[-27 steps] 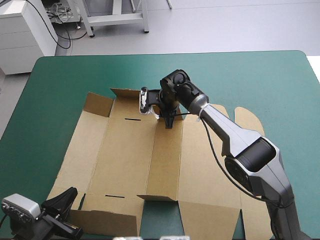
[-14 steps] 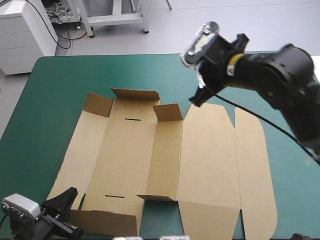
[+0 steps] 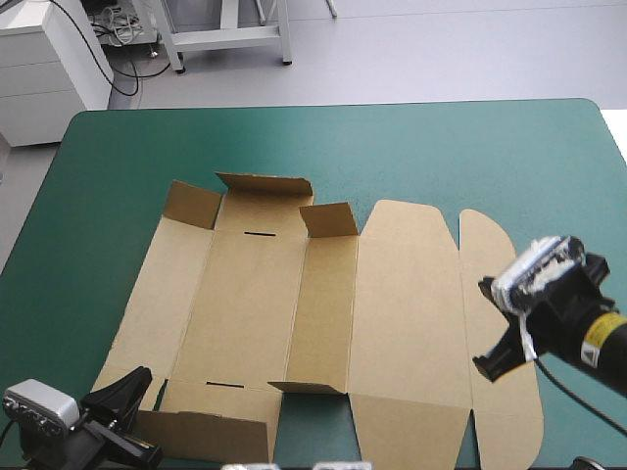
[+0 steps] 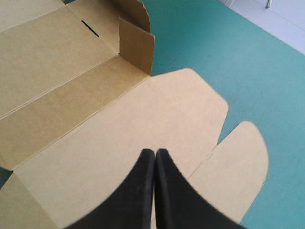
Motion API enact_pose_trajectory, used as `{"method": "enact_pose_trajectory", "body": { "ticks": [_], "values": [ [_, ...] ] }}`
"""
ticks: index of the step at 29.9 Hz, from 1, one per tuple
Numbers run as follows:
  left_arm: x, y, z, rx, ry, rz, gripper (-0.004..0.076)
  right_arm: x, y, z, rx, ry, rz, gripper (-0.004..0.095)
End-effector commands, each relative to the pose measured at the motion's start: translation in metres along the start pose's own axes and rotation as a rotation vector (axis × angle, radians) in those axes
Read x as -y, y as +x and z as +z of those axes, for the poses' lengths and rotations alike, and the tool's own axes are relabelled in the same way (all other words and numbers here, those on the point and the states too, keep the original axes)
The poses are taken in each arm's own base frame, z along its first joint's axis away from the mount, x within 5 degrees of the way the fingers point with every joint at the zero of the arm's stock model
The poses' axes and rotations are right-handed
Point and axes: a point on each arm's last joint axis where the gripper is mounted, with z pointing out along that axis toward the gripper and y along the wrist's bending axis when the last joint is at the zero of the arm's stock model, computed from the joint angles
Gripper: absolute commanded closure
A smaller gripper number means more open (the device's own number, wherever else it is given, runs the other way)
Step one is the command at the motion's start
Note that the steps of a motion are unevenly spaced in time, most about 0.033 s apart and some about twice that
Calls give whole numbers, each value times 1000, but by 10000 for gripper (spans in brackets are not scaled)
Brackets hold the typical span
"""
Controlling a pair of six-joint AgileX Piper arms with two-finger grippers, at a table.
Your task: Fold the box
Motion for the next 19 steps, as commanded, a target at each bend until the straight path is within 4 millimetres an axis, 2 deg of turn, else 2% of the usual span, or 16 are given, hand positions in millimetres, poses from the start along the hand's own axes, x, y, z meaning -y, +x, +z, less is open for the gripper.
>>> {"method": "enact_pose_trajectory", "body": {
  "ticks": [1, 3, 6, 11, 13, 15, 19],
  "values": [
    [2, -13, -2, 82, 14, -21, 727, -7, 37, -2, 113, 15, 81, 925],
    [2, -13, -2, 83, 15, -19, 698, -12, 61, 3, 102, 5, 112, 925],
    [2, -13, -2, 81, 15, 22, 585, -20, 90, 8, 131, -13, 148, 925],
    [2, -13, -2, 81, 15, 28, 261, -26, 117, 9, 237, -18, 209, 925],
    [2, -13, -2, 81, 15, 28, 178, -27, 124, 8, 247, -17, 217, 925],
    [2, -13, -2, 81, 15, 28, 143, -28, 129, 8, 256, -17, 218, 925],
    [6, -13, -2, 87, 53, -20, 162, -29, 133, 8, 267, -18, 220, 925]
  ]
}}
